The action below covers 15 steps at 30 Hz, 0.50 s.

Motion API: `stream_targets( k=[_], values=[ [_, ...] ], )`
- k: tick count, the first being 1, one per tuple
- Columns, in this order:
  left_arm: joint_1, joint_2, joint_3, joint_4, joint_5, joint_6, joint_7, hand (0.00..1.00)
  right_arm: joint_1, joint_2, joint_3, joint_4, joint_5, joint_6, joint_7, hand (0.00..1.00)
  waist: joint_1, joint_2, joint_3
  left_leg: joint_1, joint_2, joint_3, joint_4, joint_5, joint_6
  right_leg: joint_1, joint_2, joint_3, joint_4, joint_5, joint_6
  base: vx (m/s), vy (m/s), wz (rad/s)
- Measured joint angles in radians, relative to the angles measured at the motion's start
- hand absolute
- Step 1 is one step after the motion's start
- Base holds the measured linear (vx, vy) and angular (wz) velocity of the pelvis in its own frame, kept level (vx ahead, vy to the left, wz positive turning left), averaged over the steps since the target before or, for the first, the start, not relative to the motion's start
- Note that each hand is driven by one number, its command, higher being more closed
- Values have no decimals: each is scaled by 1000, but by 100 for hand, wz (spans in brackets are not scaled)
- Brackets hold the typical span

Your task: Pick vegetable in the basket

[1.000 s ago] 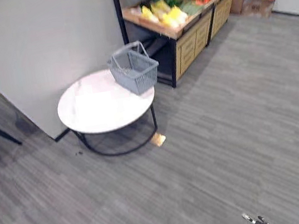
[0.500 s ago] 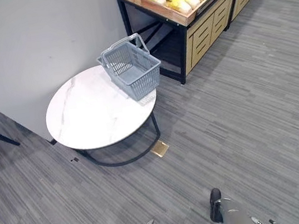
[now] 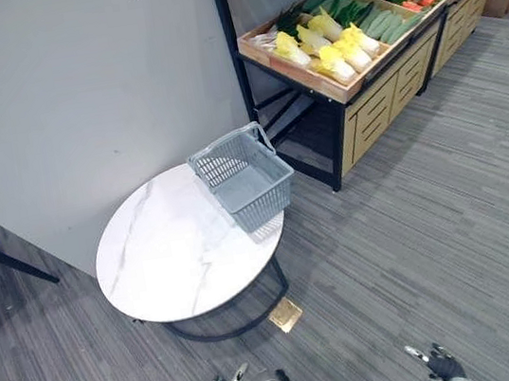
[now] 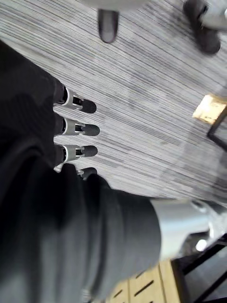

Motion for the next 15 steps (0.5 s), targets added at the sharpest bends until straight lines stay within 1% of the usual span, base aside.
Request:
stream_targets(
  k=[1,2,3,4,5,6,7,8,9,10,11,12,13,14,15],
  values=[
    [-3,1,1,12,-13,-2,-2,0,-5,7,10,11,1,3,-3,0,5,-2,-13,19,-40,11,-98,51,131,24,-3,20,-13,-21,20,480,199,23],
    [-3,34,-16,17,-9,-3,-4,0,-8,17,37,22,0,2,0,0,-2,-51,-31,25,-88,19,-127,36,123,19,-33,70,-27,-3,-13,456,191,26],
    [-3,36,-13,16,-10,-3,-4,0,-10,19,39,24,0,1,0,0,-2,-57,-32,25,-93,20,-126,29,125,19,-36,82,-27,3,-18,504,207,28],
    [-3,43,-8,16,-10,-4,-4,0,-21,22,40,42,0,0,0,0,-1,-74,-38,26,-109,21,-115,3,131,23,-51,115,-27,27,-15,311,139,11],
    [-3,44,-7,17,-10,-2,-5,0,-24,22,40,50,-1,1,0,0,0,-80,-42,31,-118,21,-109,-8,138,26,-58,134,-21,43,-8,389,161,14],
    [-3,45,-4,22,-10,4,-3,0,-23,21,38,50,-1,0,1,0,-1,-85,-45,56,-134,22,-113,-28,148,26,-74,159,21,62,8,365,161,5],
    [-2,53,1,41,-10,8,-3,0,-21,20,30,53,-1,0,1,0,-1,-80,-52,99,-144,20,-143,-44,140,-22,-88,187,158,65,12,408,189,-2],
    [-1,57,-2,54,-9,11,-2,0,-21,17,30,62,-1,-1,1,0,-7,-76,-55,139,-151,16,-177,-59,125,-85,-103,208,322,88,50,371,171,0],
    [4,67,-26,65,-9,17,-1,0,-20,14,29,67,-2,-1,3,0,-17,-71,-57,191,-155,7,-209,-71,115,-178,-125,230,549,179,159,291,123,6],
    [3,75,-44,75,-6,19,-1,0,-20,10,29,67,-2,-4,3,0,-22,-71,-57,213,-156,0,-216,-79,109,-221,-134,241,651,202,178,298,93,26],
    [2,97,-69,90,2,26,0,0,-15,8,28,68,-2,-3,3,0,-41,-74,-53,259,-161,-18,-223,-98,104,-294,-158,237,822,195,172,246,60,26],
    [2,102,-71,93,6,31,0,0,-12,8,28,67,-2,-3,3,0,-42,-80,-52,289,-166,-22,-235,-104,100,-324,-168,231,877,185,154,295,51,29],
    [2,105,-72,95,13,33,1,0,-3,8,25,64,0,-4,3,0,-42,-85,-49,339,-170,-25,-253,-112,88,-366,-188,196,924,153,108,287,14,31],
    [1,102,-80,96,14,37,1,0,-2,8,7,62,0,-8,4,0,-49,-84,-49,368,-169,-48,-260,-116,83,-392,-200,146,885,92,81,285,-9,40],
    [1,100,-82,96,14,38,1,0,-3,7,1,61,0,-9,4,0,-51,-84,-50,379,-169,-60,-268,-117,81,-402,-205,123,845,69,71,300,-64,70]
  ],
)
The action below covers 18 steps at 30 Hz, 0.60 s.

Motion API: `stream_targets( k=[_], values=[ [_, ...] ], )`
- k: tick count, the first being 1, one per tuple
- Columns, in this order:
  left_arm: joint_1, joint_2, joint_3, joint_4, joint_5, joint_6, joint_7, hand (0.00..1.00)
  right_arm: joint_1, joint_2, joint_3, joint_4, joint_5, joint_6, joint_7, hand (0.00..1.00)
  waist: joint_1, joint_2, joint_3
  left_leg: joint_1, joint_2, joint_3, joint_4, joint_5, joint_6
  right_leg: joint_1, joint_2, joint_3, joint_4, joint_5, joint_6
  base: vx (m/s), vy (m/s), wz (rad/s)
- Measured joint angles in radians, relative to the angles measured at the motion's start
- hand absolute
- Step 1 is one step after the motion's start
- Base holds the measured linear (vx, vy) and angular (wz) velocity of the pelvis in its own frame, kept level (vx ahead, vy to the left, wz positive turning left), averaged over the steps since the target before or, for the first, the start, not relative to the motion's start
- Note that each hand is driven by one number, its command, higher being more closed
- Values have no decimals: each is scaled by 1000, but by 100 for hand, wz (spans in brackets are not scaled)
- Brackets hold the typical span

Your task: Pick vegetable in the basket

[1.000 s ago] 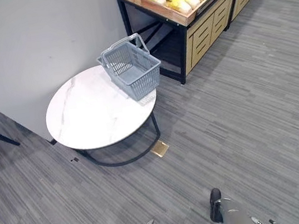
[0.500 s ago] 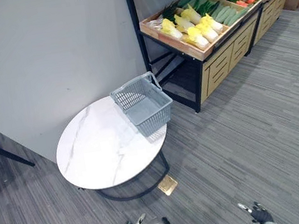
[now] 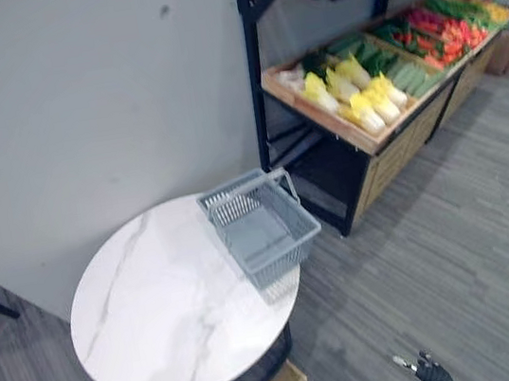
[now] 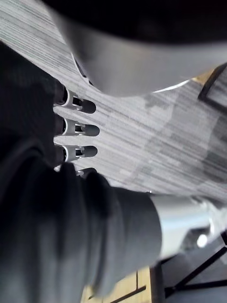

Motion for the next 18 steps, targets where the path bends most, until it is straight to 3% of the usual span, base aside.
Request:
stream_targets(
  k=[1,4,7,9,10,11,13,14,18],
  values=[
    [0,-7,1,0,0,0,0,0,0,1,-16,0,0,1,1,0,-6,1,0,7,2,-36,-2,-4,-6,-6,0,-30,-130,-20,-26,377,-159,86],
    [-9,-26,24,-4,-1,-1,3,0,7,2,-34,-3,0,1,2,0,-2,13,2,22,25,-120,3,-19,-37,-2,37,33,-481,-9,-26,318,-205,84],
    [-8,-43,56,-6,0,-1,1,0,15,4,-33,-15,1,2,2,0,12,22,2,20,77,-208,6,-37,-103,-1,72,151,-730,99,-27,299,-397,78],
    [6,-29,73,-12,5,-10,0,0,31,16,-24,-13,0,2,3,0,11,-20,-12,17,76,-264,0,-49,-157,8,56,195,-762,147,-19,299,-557,97],
    [-2,-35,91,1,6,-6,0,0,33,3,-23,-13,0,4,4,0,15,-12,-13,31,112,-293,-14,-48,-177,12,76,157,-724,158,11,296,-464,92],
    [8,-65,103,0,10,-9,-2,0,36,-25,-25,-13,0,4,2,0,16,29,-30,20,149,-262,-29,-4,-181,20,106,114,-720,124,-14,288,-418,80],
    [14,-96,122,1,10,-9,-2,0,22,-46,-30,-10,-1,7,3,0,16,74,-35,19,199,-238,-76,55,-203,20,149,62,-708,94,-47,258,-326,63],
    [15,-101,136,2,9,-9,-2,0,11,-40,-45,14,-2,9,4,0,15,79,-36,18,218,-240,-108,109,-211,27,167,31,-710,88,-60,242,-306,53],
    [18,-98,137,0,8,-9,-3,0,5,-54,-53,36,-11,10,-3,0,8,77,-37,-9,237,-250,-136,200,-204,76,184,-66,-737,70,-87,128,-218,66]
  ],
)
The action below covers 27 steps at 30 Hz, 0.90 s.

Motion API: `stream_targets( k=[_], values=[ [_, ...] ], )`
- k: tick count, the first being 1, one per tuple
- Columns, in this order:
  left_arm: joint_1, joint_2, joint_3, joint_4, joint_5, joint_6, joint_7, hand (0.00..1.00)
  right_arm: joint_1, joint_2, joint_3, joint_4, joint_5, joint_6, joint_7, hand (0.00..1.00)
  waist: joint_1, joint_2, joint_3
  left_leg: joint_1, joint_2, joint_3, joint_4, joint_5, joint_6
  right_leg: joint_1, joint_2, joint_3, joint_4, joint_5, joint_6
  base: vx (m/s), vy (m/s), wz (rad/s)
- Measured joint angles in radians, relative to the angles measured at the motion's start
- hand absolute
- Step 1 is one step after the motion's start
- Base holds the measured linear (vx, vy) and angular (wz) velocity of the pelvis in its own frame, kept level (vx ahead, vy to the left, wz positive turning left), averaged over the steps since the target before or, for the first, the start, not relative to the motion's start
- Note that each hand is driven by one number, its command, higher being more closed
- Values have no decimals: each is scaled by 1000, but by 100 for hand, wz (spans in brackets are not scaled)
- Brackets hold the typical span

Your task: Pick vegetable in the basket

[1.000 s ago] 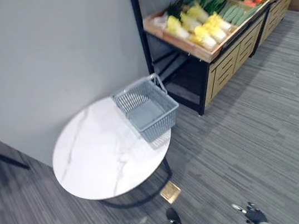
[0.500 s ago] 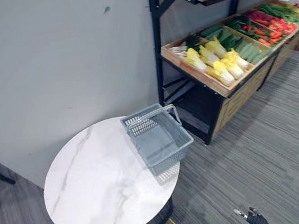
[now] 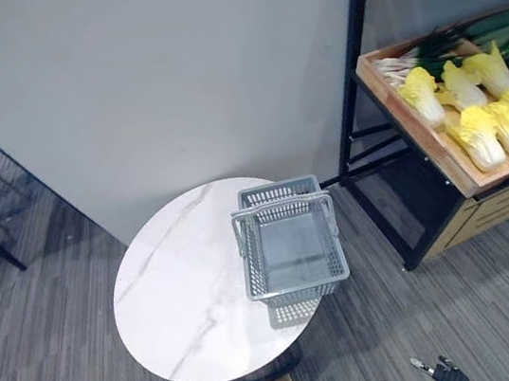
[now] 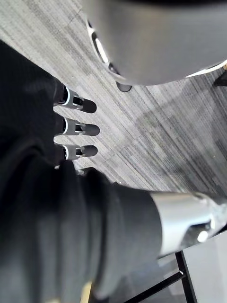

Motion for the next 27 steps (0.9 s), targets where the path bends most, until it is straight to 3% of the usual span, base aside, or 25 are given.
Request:
stream_targets(
  k=[4,9,11,15,17,21,27],
  values=[
    [3,27,-64,-3,3,1,16,0,-15,-38,57,-106,-12,-2,-37,0,-12,-5,-2,-54,-29,163,-21,61,19,7,-28,-74,-28,0,1,17,-27,62],
    [7,65,-142,-12,3,0,35,0,-21,-88,169,-470,-120,-12,-75,0,-11,-8,-9,-93,-35,190,-31,59,17,-34,-26,-63,-46,16,14,-72,19,3],
    [5,86,-186,-13,9,0,35,0,-20,-145,191,-658,-216,-23,-92,0,-18,-10,-10,-114,-40,193,-31,39,19,-46,-26,-59,-65,38,20,-84,61,-1],
    [6,123,-230,-14,77,1,34,0,-27,-260,206,-833,-356,-31,-112,0,-23,-21,-10,-119,-52,194,-31,1,17,-48,-34,-51,-82,66,29,-32,87,-1],
    [11,151,-252,-8,93,2,33,0,-66,-362,275,-918,-409,-45,-107,0,-23,-35,-10,-124,-64,212,-31,0,19,-65,-42,-29,-88,82,31,-30,51,-18],
    [14,157,-274,-2,129,3,31,0,-196,-462,372,-961,-471,-54,-76,0,-17,-31,-5,-136,-72,212,-31,2,22,-78,-47,-21,-95,100,31,-22,15,-7],
    [13,158,-284,-9,128,5,32,0,-424,-506,523,-940,-481,-53,-69,0,7,-28,26,-155,-72,185,-31,12,32,-84,-48,-40,-95,105,29,-10,-5,9]
  ],
)
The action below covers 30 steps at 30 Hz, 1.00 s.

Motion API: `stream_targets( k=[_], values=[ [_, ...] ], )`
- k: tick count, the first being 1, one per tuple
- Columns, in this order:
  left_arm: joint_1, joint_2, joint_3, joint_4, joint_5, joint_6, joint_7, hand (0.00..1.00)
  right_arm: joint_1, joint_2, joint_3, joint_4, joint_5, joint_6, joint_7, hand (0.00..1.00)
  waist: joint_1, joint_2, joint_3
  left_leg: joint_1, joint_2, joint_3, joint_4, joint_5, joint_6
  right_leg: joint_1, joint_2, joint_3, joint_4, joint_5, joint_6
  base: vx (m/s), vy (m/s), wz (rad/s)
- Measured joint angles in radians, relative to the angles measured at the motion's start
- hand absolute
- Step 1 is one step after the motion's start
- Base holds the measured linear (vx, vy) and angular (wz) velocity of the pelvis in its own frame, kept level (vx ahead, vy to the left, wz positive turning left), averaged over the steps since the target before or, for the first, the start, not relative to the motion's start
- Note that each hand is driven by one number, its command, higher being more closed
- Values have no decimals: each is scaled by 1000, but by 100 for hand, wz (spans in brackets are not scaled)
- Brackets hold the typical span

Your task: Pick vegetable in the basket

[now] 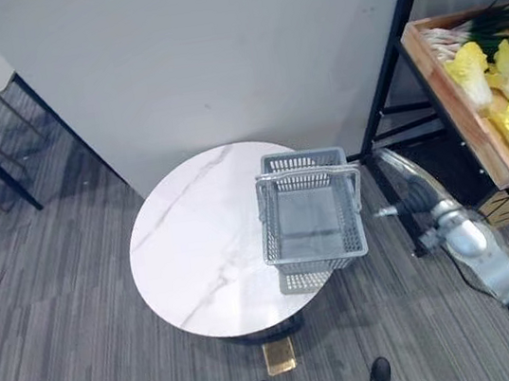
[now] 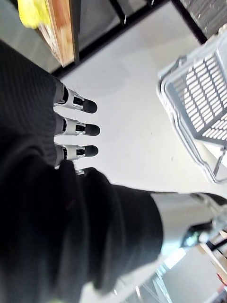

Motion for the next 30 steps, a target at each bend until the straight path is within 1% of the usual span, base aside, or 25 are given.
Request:
stream_targets(
  k=[2,4,7,9,10,11,17,18,20,22,24,27,30],
  values=[
    [-5,2,0,-4,0,5,1,0,-153,1,88,91,-8,1,3,0,25,-8,25,-19,-1,-9,0,10,4,-14,0,-6,0,8,-5,1,-10,9],
    [-7,2,-1,-10,0,5,2,0,-237,2,126,175,-22,4,5,0,38,-9,41,-35,-3,-35,0,18,8,-13,-4,-27,0,8,-5,6,-7,26],
    [-12,-1,1,-19,-1,4,4,0,-364,5,156,311,-35,12,6,0,59,-15,72,-54,-7,-63,0,27,11,-13,-8,-50,0,8,-5,7,0,28],
    [-14,-1,1,-39,-2,4,5,0,-438,7,156,393,-46,24,5,0,66,-18,94,-68,-10,-82,0,32,12,-13,-11,-62,-1,10,-6,7,8,26],
    [-17,-1,1,-43,-3,2,7,0,-471,9,156,434,-61,31,3,0,79,-22,106,-68,-11,-83,0,33,12,-13,-12,-61,-3,13,-7,14,11,8],
    [-22,-1,1,-42,-3,1,9,0,-498,17,155,471,-74,39,1,0,83,-24,116,-69,-12,-84,0,33,12,-13,-12,-62,-4,13,-7,0,0,0],
    [-39,-2,4,-43,-23,-8,13,0,-588,31,142,591,-78,67,-11,0,80,-18,164,-108,-16,-107,0,44,15,-32,-12,-76,-24,29,-8,16,3,6],
    [-51,-2,4,-43,-22,-7,14,0,-618,31,127,629,-78,80,-22,0,81,-13,191,-115,-17,-109,0,47,16,-34,-11,-77,-36,38,-8,0,0,0],
    [-54,-2,4,-44,-23,-11,15,0,-631,36,103,654,-78,81,-27,0,81,-13,202,-125,-18,-109,0,48,18,-44,-11,-76,-37,40,-9,0,0,0],
    [-60,-3,3,-44,-23,-18,18,0,-655,37,91,703,-78,92,-41,0,82,-14,219,-137,-20,-110,0,50,18,-53,-12,-77,-39,44,-11,0,0,0],
    [-65,-2,2,-43,-23,-18,23,0,-663,46,63,728,-79,95,-42,0,82,-14,228,-138,-20,-110,0,50,18,-55,-13,-77,-39,44,-11,0,0,0],
    [-68,-2,1,-43,-23,-19,31,0,-675,49,57,756,-84,96,-43,0,81,-12,234,-146,-21,-111,0,50,18,-63,-13,-77,-42,46,-11,23,4,0],
    [-70,-2,1,-43,-23,-20,39,0,-696,52,54,782,-118,97,-44,0,81,-11,242,-153,-23,-111,0,51,18,-63,-11,-76,-62,59,-11,7,3,-1]
  ],
)
